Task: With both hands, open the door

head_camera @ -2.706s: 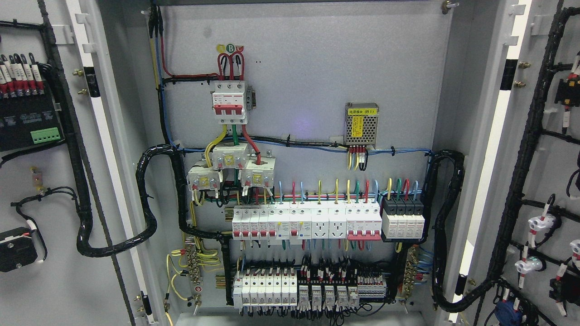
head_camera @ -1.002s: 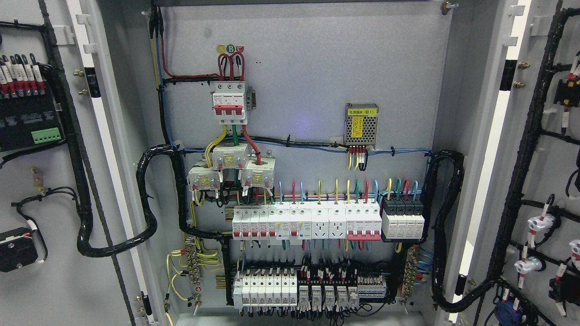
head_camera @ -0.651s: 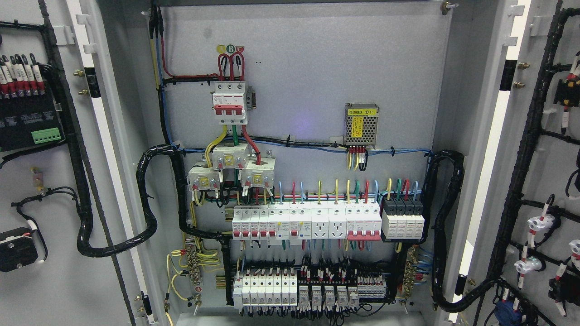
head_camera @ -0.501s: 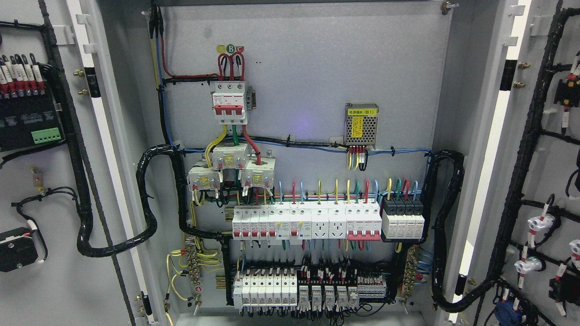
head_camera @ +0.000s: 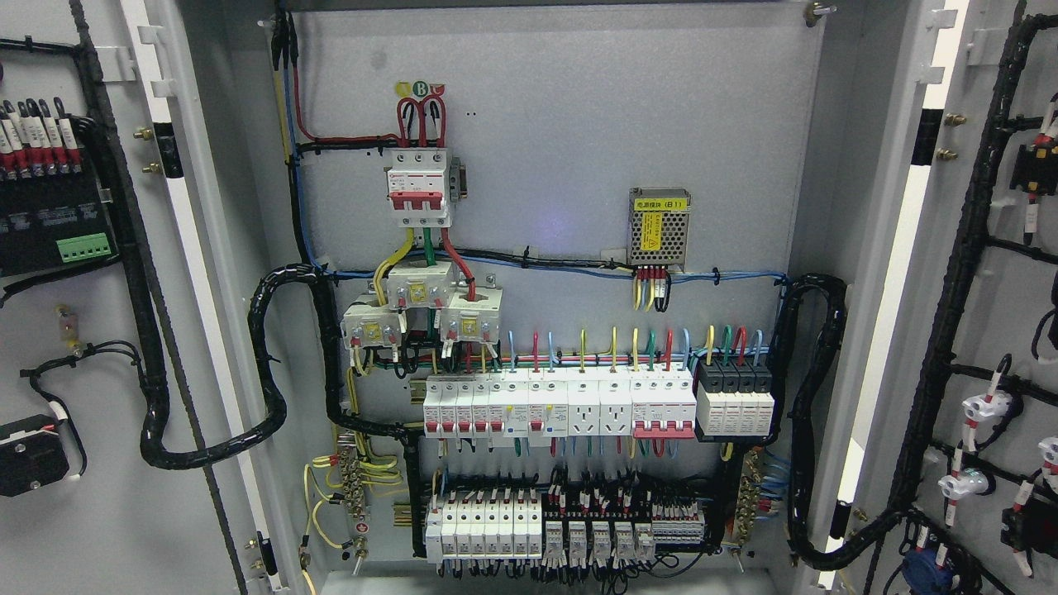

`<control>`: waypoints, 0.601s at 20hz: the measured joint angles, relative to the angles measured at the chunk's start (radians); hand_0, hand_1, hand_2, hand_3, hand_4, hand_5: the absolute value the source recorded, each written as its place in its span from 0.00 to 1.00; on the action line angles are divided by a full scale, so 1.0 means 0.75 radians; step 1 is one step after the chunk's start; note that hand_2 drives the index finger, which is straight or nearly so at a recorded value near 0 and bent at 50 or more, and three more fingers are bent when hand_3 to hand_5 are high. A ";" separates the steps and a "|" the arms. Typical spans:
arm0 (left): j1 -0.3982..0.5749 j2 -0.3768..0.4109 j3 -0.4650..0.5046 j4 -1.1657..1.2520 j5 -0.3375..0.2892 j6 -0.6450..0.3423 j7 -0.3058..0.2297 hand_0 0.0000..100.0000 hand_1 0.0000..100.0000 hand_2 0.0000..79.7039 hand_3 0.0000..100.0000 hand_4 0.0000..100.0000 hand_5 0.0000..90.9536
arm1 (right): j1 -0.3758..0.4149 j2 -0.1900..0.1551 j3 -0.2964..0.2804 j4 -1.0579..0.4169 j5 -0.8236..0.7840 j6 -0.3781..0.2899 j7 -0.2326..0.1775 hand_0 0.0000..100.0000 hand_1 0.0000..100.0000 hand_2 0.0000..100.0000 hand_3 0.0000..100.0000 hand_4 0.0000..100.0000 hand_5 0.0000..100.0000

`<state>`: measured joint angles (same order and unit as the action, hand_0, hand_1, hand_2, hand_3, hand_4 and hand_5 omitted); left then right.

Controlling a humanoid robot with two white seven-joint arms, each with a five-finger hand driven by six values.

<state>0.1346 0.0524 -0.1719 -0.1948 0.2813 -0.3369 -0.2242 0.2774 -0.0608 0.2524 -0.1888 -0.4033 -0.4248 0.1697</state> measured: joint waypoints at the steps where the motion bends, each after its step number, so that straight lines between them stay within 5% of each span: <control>1: -0.013 -0.006 0.017 0.031 -0.017 0.020 0.001 0.00 0.00 0.00 0.00 0.04 0.00 | -0.006 0.007 0.000 0.010 0.013 0.020 -0.005 0.00 0.00 0.00 0.00 0.00 0.00; 12: -0.081 -0.047 0.190 0.267 -0.261 0.252 0.006 0.00 0.00 0.00 0.00 0.04 0.00 | -0.063 0.053 0.001 0.087 0.137 0.261 -0.157 0.00 0.00 0.00 0.00 0.00 0.00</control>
<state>0.0739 0.0174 -0.0298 0.0052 0.0856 -0.1481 -0.2198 0.2304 -0.0208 0.2532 -0.1238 -0.3003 -0.2289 0.0521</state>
